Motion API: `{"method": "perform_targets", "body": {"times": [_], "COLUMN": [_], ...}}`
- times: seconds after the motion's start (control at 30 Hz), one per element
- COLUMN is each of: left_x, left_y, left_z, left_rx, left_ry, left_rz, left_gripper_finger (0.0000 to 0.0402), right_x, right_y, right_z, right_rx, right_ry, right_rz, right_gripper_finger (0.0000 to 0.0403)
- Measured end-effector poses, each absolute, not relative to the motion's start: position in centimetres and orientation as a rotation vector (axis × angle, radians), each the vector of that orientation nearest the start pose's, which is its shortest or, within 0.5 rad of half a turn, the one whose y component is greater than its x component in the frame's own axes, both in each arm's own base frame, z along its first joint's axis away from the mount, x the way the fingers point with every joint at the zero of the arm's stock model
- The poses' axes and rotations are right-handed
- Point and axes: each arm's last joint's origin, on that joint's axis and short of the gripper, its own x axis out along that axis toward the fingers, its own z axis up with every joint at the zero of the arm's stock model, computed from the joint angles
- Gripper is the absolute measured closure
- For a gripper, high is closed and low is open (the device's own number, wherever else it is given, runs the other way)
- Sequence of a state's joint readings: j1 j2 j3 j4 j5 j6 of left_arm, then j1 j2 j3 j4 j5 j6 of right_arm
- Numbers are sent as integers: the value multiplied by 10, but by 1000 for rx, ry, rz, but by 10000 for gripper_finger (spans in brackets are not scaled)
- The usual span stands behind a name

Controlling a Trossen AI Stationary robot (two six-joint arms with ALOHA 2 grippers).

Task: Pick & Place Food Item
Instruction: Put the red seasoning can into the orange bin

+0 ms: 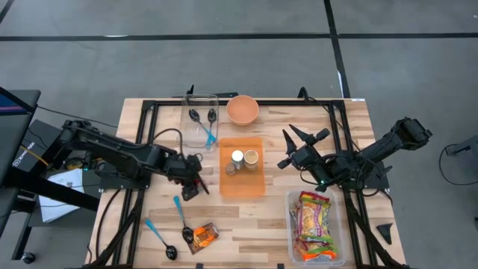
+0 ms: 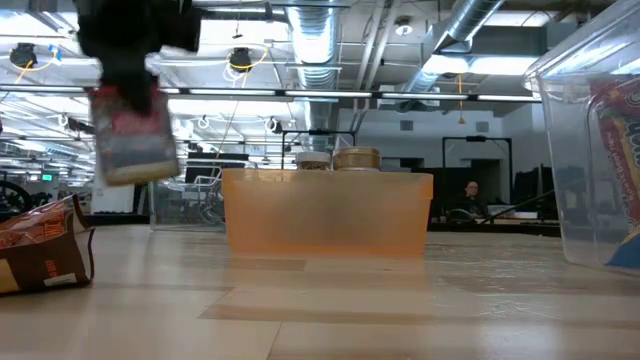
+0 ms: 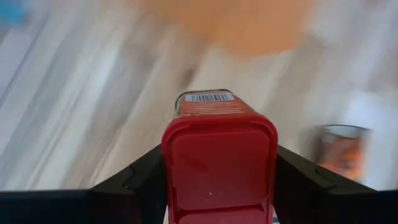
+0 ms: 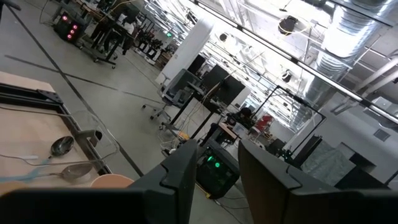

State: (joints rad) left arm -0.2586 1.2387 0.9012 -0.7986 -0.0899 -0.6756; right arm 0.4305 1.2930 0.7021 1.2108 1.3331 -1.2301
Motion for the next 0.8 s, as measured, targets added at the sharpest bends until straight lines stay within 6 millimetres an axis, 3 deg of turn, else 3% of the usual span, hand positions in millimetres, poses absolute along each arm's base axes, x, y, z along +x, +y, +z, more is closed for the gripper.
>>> {"method": "perform_targets", "body": {"times": [0.17,0.4,0.8], "left_x": [237,271,347], "left_y": [-56,-36,-20], "left_z": [249,243,270], "left_rx": [-261,-136,110], "left_ry": [946,889,853], "left_rz": [57,56,-5], "left_gripper_finger": [193,193,193], "right_x": [235,235,235], "right_y": [77,76,76], "right_z": [314,314,314], "right_rx": [-640,-640,-644], "right_ry": [172,172,174], "right_rz": [-956,-957,-956], "right_gripper_finger": [288,288,288]}}
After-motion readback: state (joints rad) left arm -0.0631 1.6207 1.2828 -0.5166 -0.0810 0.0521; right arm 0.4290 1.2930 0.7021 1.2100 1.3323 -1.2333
